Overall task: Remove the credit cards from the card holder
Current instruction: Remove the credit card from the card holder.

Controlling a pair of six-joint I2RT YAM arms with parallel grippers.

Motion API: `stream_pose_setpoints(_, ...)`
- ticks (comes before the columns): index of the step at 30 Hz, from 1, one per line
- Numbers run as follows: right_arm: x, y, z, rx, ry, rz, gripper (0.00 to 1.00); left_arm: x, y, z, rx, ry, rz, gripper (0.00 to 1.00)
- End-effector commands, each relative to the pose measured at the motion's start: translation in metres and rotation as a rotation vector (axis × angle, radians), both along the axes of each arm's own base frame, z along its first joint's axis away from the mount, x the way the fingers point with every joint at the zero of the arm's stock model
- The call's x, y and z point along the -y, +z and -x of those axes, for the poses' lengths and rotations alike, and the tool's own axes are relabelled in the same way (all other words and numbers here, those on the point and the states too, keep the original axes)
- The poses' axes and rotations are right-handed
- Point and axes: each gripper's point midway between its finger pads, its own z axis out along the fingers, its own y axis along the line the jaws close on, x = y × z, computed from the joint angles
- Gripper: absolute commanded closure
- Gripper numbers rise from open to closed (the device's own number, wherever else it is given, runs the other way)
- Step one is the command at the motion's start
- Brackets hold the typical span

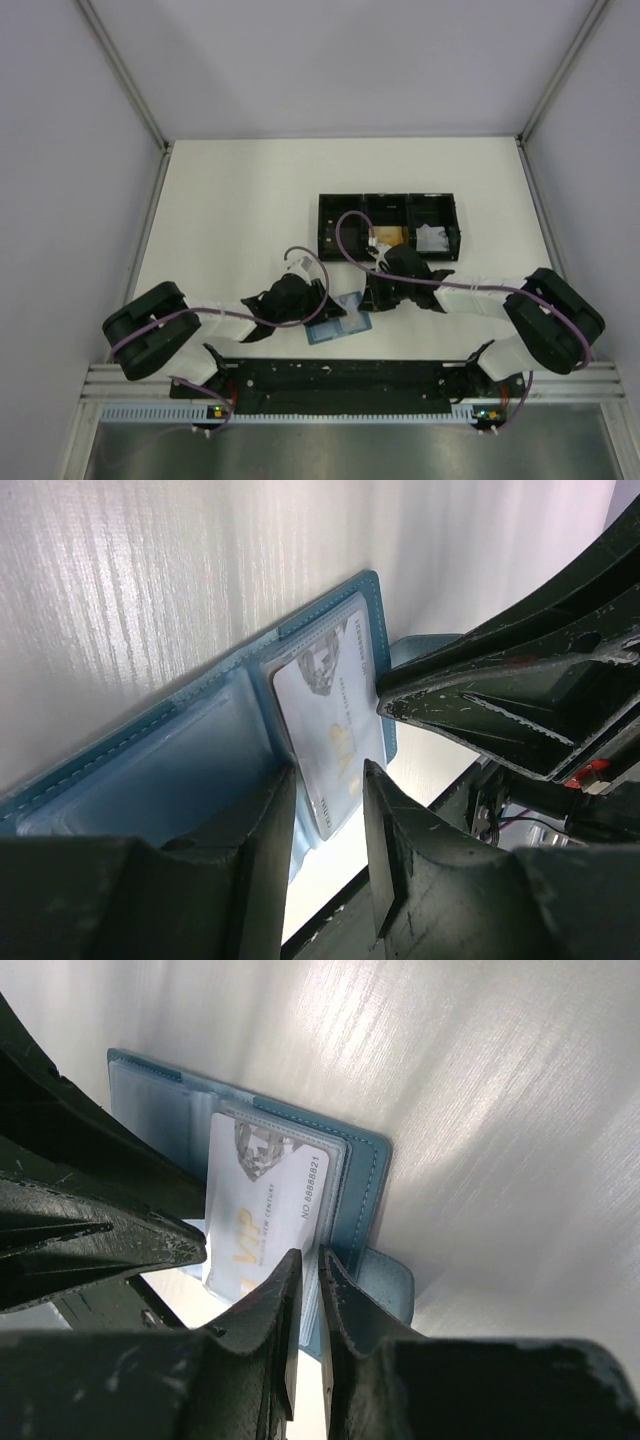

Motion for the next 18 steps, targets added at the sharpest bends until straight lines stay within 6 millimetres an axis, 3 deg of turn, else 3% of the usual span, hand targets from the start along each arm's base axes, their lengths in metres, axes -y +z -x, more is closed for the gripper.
stream_pose_setpoints(1,-0.01,0.004,-0.002,0.004,0.025,-0.036,0.9,-0.001,-0.002,0.002,-0.007,0.021,0.033,0.63)
stream_pose_setpoints(18,-0.031,0.013,0.014,-0.005,0.101,-0.057,0.92,0.0,0.018,-0.006,0.031,0.093,0.159,0.71)
